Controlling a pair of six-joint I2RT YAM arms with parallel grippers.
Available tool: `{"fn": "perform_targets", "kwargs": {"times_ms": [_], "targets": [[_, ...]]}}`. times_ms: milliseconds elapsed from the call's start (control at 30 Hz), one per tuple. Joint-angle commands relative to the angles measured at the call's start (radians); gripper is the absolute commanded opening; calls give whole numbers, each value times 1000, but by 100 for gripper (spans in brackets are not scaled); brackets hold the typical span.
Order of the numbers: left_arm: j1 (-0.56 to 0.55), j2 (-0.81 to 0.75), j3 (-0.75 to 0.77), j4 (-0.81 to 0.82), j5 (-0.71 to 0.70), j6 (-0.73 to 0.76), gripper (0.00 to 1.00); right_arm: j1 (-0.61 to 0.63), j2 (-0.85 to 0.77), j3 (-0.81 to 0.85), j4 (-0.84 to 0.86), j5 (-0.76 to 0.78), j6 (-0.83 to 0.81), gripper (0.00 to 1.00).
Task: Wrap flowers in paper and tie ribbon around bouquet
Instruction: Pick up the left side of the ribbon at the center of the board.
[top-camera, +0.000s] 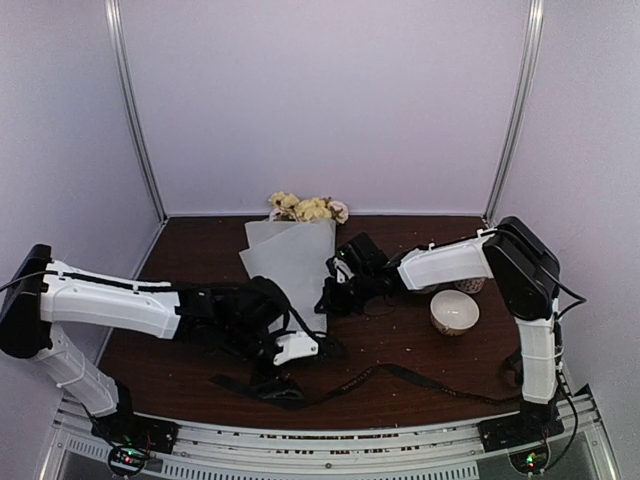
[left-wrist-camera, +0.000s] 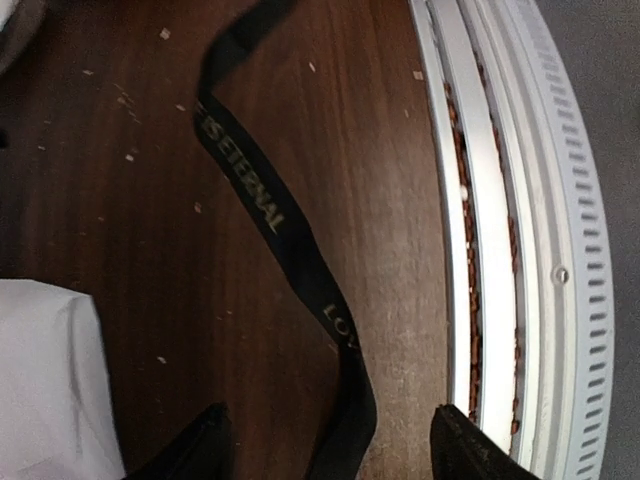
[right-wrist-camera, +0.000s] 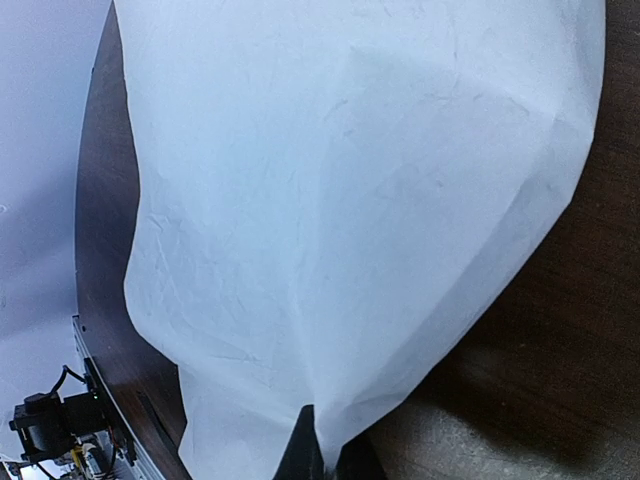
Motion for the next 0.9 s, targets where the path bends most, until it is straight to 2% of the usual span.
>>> {"fn": "perform_targets", "kwargs": {"times_ms": [0, 200, 400, 467, 567, 667, 767, 867], "targets": [[-36, 149, 151, -179, -20, 210, 71, 8, 0, 39, -38, 19, -73, 0], [-101, 400, 348, -378, -180, 269, 70, 12, 6, 46, -62, 48, -113, 0], [-102, 458, 343, -417, -236, 281, 54, 12, 10, 55, -67, 41, -115, 0], [-102, 466, 342, -425, -239, 279, 41, 12, 6, 69, -84, 41, -121, 0], [-97, 465, 333, -424, -301, 245, 0, 12, -6, 86, -102, 36, -125, 0], [-36, 427, 277, -394, -323, 105, 0, 9, -21, 92, -103, 10, -109, 0], [77, 365, 188, -345, -217, -43, 0, 5, -35, 99, -108, -6, -97, 0], [121, 314, 119, -301, -160, -139, 0, 3, -41, 110, -114, -26, -89, 0]]}}
